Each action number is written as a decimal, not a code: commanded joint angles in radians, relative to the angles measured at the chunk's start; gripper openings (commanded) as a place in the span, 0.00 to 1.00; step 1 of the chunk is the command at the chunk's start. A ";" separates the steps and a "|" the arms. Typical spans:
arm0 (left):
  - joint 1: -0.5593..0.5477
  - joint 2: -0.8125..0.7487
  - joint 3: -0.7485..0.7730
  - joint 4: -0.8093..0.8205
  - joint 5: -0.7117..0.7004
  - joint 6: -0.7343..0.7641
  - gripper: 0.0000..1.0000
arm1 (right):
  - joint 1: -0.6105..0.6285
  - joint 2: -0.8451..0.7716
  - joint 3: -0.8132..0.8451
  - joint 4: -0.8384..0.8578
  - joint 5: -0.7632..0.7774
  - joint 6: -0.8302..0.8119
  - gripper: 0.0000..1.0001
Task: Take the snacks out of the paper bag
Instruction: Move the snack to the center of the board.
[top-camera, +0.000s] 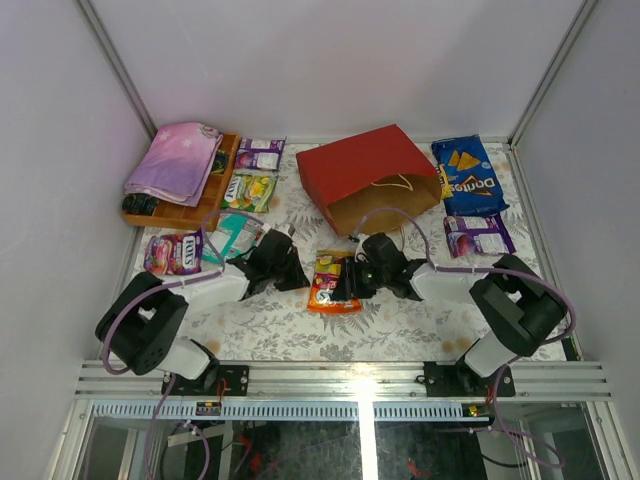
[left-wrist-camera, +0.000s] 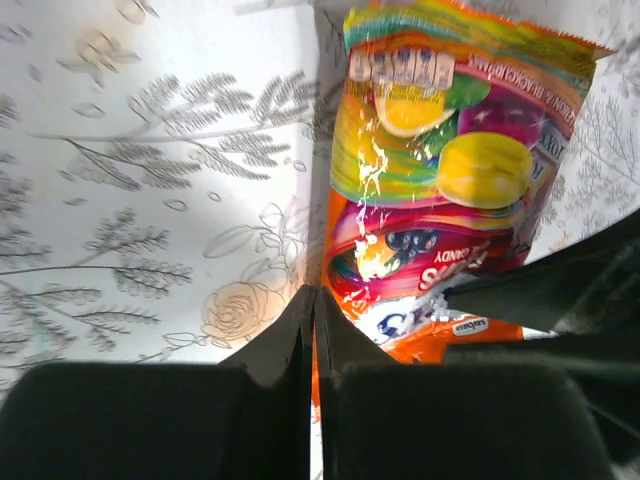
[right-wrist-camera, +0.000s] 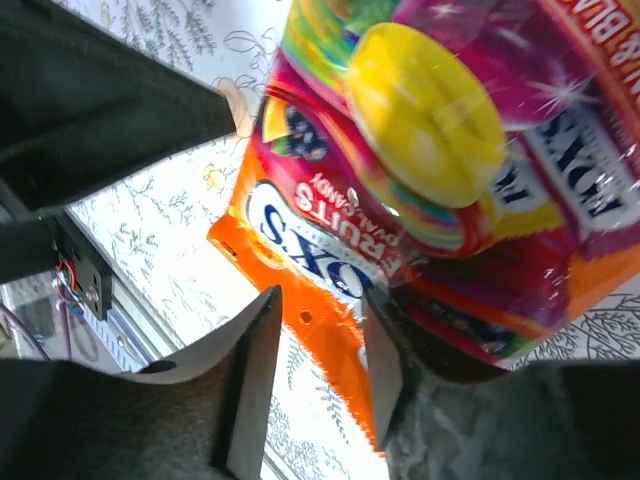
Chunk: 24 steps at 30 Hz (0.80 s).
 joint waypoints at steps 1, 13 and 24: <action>-0.002 -0.073 0.099 -0.152 -0.182 0.097 0.00 | -0.003 -0.092 0.066 -0.140 0.024 -0.116 0.55; -0.130 -0.054 0.225 -0.106 -0.061 0.199 0.92 | -0.178 -0.507 0.026 -0.360 0.328 -0.158 0.86; -0.138 0.067 0.241 -0.136 -0.157 0.198 0.78 | -0.410 -0.659 -0.166 -0.330 0.212 -0.067 0.88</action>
